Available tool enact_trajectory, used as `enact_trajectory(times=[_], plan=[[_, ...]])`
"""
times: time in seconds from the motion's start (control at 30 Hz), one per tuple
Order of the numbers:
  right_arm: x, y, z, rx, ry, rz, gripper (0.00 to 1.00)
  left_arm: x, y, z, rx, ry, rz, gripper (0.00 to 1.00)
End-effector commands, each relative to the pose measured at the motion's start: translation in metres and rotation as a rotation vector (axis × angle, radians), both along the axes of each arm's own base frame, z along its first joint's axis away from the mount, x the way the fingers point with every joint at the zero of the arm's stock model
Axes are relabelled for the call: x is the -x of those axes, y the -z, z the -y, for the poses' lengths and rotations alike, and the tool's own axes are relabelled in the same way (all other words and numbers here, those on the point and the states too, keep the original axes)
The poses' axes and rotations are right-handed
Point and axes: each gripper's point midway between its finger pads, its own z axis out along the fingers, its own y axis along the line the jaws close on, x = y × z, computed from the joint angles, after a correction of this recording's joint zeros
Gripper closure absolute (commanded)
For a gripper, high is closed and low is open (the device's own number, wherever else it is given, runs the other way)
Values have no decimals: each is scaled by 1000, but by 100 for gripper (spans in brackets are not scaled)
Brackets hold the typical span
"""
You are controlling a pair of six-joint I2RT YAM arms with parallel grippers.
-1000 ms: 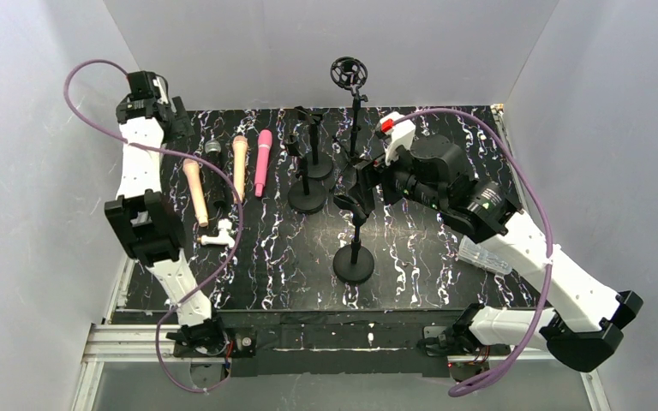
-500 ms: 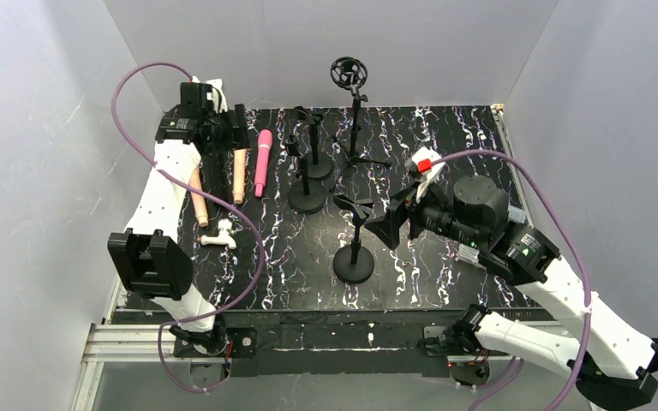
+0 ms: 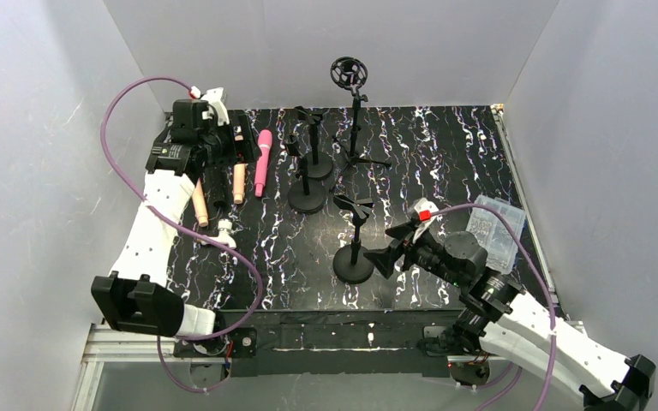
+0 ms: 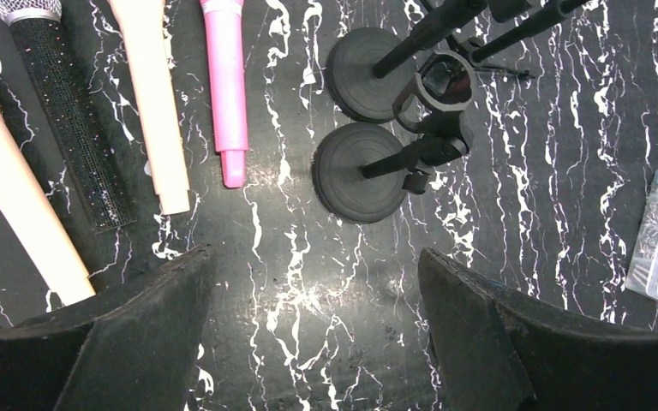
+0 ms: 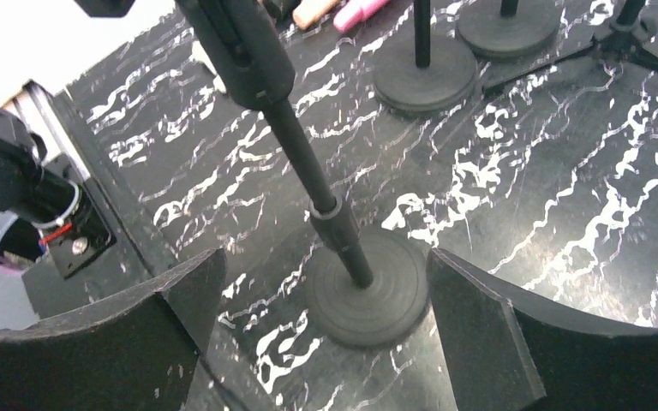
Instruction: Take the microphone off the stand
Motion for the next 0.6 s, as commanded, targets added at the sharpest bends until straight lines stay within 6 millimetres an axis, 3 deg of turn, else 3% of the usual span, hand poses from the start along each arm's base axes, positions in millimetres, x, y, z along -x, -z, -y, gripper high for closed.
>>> enact_trajectory(times=[0.0, 0.13, 0.4, 0.57], plan=[[-19, -70, -16, -236, 22, 206, 6, 14, -5, 6, 30, 29, 16, 14], [-28, -74, -33, -226, -13, 244, 11, 20, -8, 7, 35, 39, 24, 14], [-38, -62, -54, -199, -52, 241, 22, 28, -8, 14, 73, 62, 24, 14], [-45, -64, -62, -191, -54, 239, 41, 30, -10, 18, 102, 76, 27, 14]])
